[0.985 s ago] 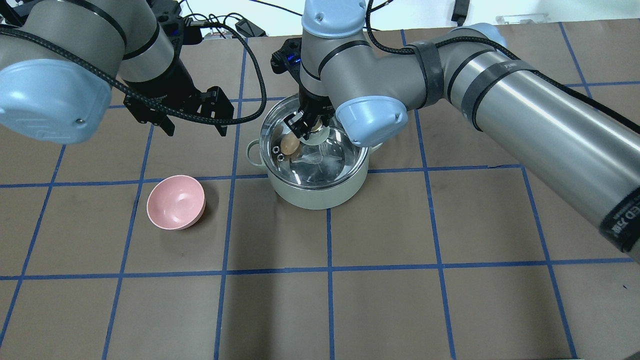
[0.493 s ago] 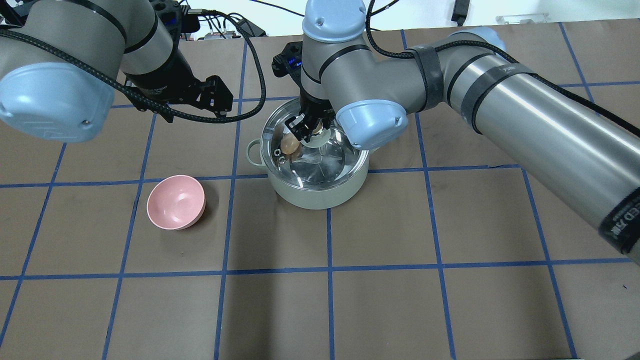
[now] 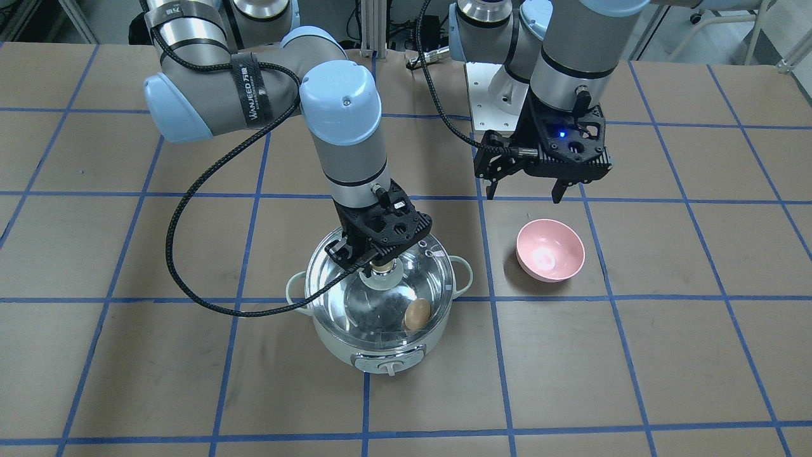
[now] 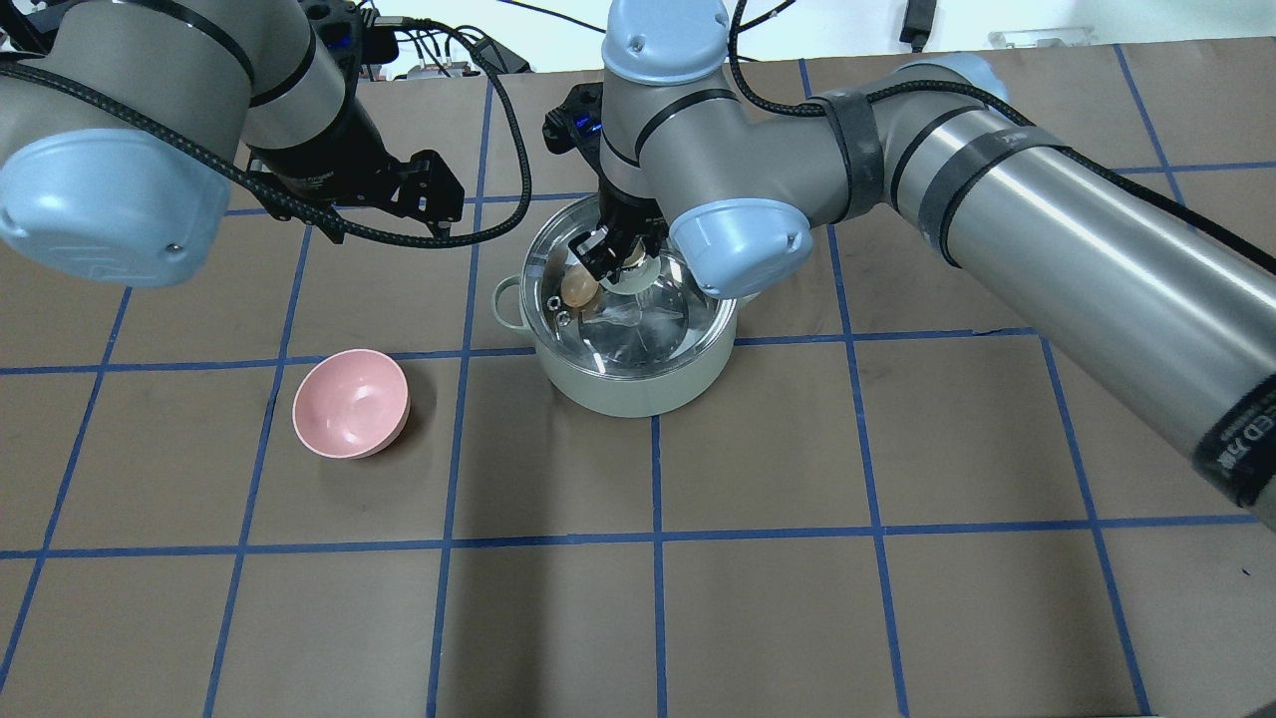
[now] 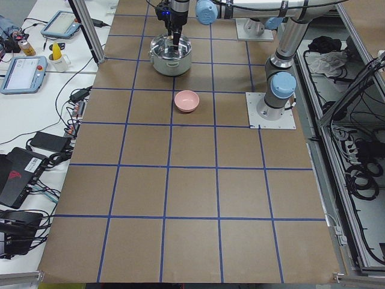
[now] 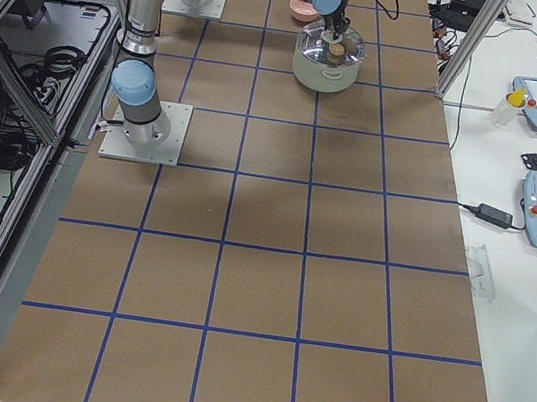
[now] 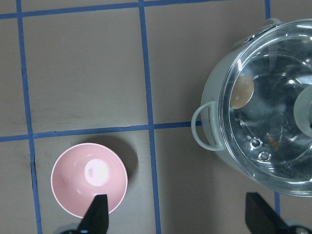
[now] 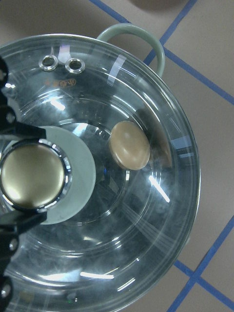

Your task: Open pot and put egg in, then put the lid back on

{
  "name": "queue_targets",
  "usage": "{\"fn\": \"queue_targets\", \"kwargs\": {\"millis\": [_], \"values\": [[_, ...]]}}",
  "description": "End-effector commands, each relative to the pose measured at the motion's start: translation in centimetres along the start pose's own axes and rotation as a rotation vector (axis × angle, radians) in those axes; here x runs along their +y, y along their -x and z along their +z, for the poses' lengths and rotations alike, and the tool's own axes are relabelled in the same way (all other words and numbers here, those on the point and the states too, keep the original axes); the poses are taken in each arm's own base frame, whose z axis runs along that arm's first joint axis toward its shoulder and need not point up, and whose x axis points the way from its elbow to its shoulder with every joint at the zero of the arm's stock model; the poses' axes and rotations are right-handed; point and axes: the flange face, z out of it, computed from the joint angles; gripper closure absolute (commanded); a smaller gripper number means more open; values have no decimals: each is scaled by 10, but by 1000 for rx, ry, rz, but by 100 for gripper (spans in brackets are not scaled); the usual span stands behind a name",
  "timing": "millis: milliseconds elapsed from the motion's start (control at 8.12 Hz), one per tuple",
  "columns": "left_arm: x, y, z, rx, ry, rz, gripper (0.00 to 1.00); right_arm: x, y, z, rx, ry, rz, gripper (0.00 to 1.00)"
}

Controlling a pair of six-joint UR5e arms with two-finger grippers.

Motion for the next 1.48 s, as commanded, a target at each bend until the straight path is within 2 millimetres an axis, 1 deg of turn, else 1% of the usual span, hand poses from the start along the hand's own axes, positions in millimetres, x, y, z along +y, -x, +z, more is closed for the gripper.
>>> {"fn": "queue_targets", "kwargs": {"millis": [0,246,369,493,616,739,862,985,1108,1355], "values": [[0,0,0,-3,4,-6,0,2,0,-18,11,-3,8,0],[-1,1,-2,-3,-3,-8,0,16,-2,-48,52,28,14,0],[1,0,-2,-4,1,-14,0,28,-17,-62,71,67,41,0],[1,0,-4,-3,1,-40,0,47,-45,-91,130,104,88,0],[3,1,-2,-3,15,-40,0,74,-86,-120,145,148,173,0],[3,1,-2,-3,13,-37,0,101,-129,-146,146,163,262,0],[6,0,-6,-3,13,-35,0,122,-167,-154,149,193,342,0],[11,0,-14,-3,7,-35,0,139,-180,-171,157,194,384,0],[13,0,-16,-3,6,-35,0,147,-180,-181,161,191,395,0],[16,0,-15,-3,18,-35,0,148,-178,-176,144,191,396,0]]}}
